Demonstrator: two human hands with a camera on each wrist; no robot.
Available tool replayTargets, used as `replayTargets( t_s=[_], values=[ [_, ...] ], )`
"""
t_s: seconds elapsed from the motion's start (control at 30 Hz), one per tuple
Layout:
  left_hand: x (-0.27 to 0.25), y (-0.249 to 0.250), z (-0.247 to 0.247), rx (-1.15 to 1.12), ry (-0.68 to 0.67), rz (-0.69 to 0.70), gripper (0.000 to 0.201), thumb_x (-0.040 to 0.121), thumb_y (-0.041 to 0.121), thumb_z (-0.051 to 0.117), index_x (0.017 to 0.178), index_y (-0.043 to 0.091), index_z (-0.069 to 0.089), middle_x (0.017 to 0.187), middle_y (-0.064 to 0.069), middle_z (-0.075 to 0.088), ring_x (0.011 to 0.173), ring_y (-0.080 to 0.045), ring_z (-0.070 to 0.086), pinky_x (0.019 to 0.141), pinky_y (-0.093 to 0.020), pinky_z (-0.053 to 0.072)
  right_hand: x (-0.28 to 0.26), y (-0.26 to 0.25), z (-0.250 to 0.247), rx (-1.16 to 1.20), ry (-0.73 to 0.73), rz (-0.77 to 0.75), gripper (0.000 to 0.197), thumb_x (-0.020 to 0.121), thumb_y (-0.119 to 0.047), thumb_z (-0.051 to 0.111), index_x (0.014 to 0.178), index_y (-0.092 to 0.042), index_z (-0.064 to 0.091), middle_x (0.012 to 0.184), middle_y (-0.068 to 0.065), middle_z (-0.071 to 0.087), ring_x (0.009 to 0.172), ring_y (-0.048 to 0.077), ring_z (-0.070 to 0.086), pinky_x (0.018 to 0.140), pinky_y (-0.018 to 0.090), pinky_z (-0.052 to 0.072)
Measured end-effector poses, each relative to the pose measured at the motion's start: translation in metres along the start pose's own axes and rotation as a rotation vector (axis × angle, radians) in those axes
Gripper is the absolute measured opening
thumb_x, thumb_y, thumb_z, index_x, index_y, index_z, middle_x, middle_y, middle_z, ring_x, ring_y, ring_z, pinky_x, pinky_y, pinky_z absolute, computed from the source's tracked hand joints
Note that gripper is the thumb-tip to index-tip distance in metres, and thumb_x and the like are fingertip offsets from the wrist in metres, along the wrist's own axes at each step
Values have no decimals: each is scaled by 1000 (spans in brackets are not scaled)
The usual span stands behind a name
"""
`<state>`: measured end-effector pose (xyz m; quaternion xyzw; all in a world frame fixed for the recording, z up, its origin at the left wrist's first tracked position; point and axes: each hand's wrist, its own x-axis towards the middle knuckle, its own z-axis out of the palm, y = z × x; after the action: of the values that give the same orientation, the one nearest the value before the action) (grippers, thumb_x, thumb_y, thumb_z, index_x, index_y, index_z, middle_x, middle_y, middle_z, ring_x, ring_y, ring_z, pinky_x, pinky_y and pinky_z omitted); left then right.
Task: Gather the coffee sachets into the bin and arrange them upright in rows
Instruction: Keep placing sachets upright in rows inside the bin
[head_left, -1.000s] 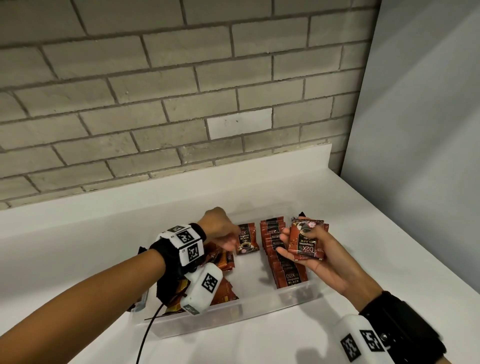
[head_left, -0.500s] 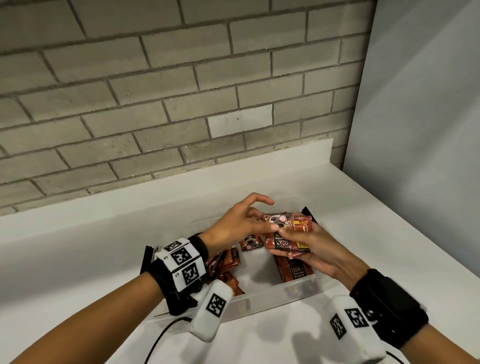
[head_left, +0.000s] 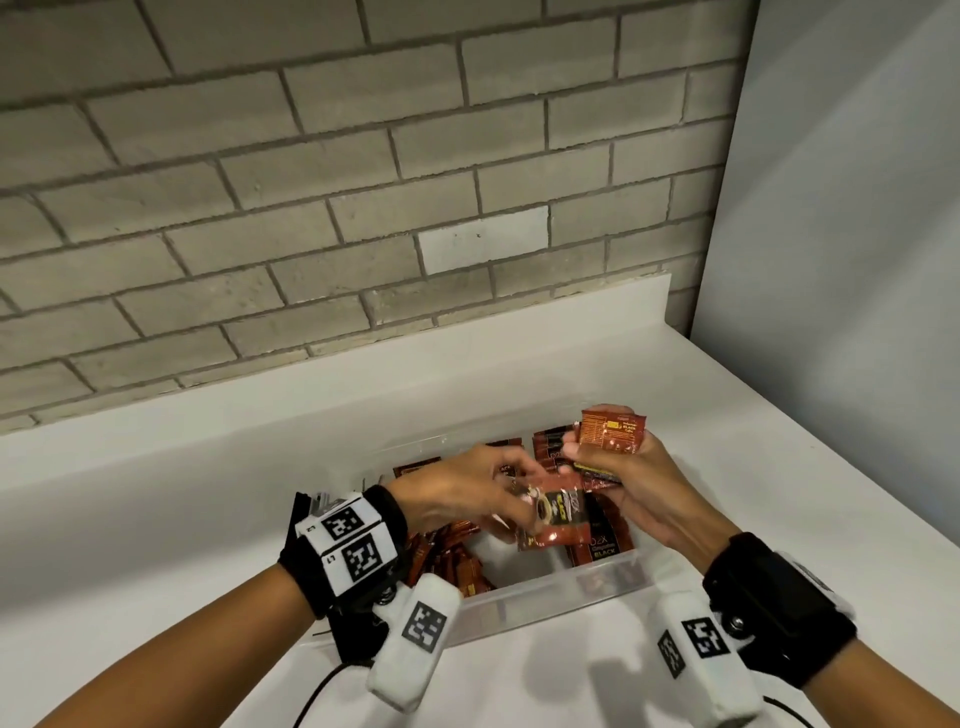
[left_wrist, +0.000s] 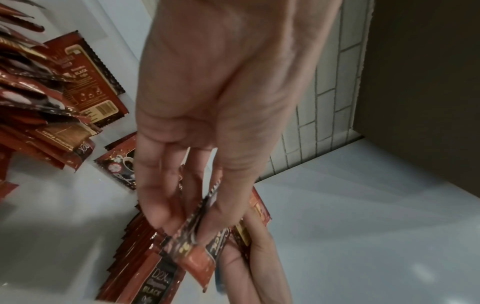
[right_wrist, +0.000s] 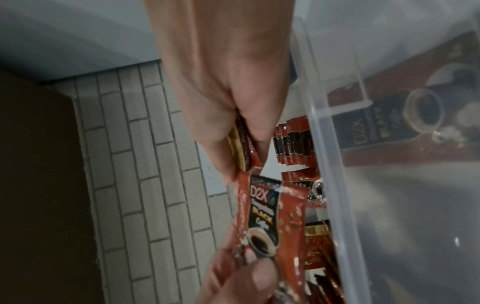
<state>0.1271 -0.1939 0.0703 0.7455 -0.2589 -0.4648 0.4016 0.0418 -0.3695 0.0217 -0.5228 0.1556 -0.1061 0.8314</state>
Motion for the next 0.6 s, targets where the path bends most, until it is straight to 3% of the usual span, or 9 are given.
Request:
replayTargets(
  t_s=[0.07, 0.2, 0.27, 0.37, 0.43, 0.53, 0.6],
  values=[
    [1, -1, 2, -19, 0, -19, 41, 78, 2, 74, 115, 7, 57, 107, -15, 69, 85, -22, 67, 64, -22, 57, 0, 2, 2, -60, -39, -18, 44, 74, 4, 73, 111, -13, 58, 95, 9, 72, 85, 21, 71, 69, 32, 56],
    [6, -4, -6, -261, 127, -25, 26, 75, -9, 73, 94, 4, 60, 101, -20, 68, 84, -25, 71, 70, -24, 60, 0, 1, 1, -17, -24, -20, 37, 77, -21, 72, 110, -12, 58, 93, 8, 71, 87, 20, 70, 72, 34, 56],
    [8, -7, -12, -436, 214, -2, 25, 75, -14, 69, 90, 2, 57, 98, -20, 69, 82, -25, 71, 70, -26, 60, -1, -1, -3, 50, -50, -6, 38, 76, -26, 71, 109, -10, 59, 96, 12, 70, 90, 23, 70, 79, 40, 58],
    [8, -10, -11, -597, 252, 24, 25, 76, -16, 66, 92, 0, 56, 96, -20, 70, 81, -26, 72, 65, -26, 60, -6, -2, 0, 33, -169, 19, 30, 75, -12, 72, 103, -13, 61, 101, 16, 71, 93, 28, 70, 80, 40, 59],
    [9, -12, -8, -613, 224, 18, 28, 76, -13, 67, 101, -4, 57, 99, -21, 71, 84, -28, 72, 69, -27, 60, -5, 0, 4, -8, -188, 31, 39, 76, 0, 72, 111, -10, 56, 108, 18, 70, 96, 31, 70, 73, 36, 60],
    [9, -14, -7, -529, 185, 7, 40, 78, 0, 73, 114, -3, 58, 102, -20, 72, 88, -27, 72, 78, -31, 59, -1, -2, 6, -37, -157, 23, 43, 76, 4, 72, 112, -10, 55, 108, 20, 69, 92, 31, 70, 67, 33, 59],
    [8, -15, -11, -429, 229, 19, 31, 77, 11, 76, 106, 6, 64, 100, -13, 73, 85, -22, 70, 75, -28, 59, 1, -4, 3, -73, -153, 24, 45, 70, 1, 76, 108, -12, 57, 107, 19, 69, 91, 32, 70, 66, 33, 59]
  ],
)
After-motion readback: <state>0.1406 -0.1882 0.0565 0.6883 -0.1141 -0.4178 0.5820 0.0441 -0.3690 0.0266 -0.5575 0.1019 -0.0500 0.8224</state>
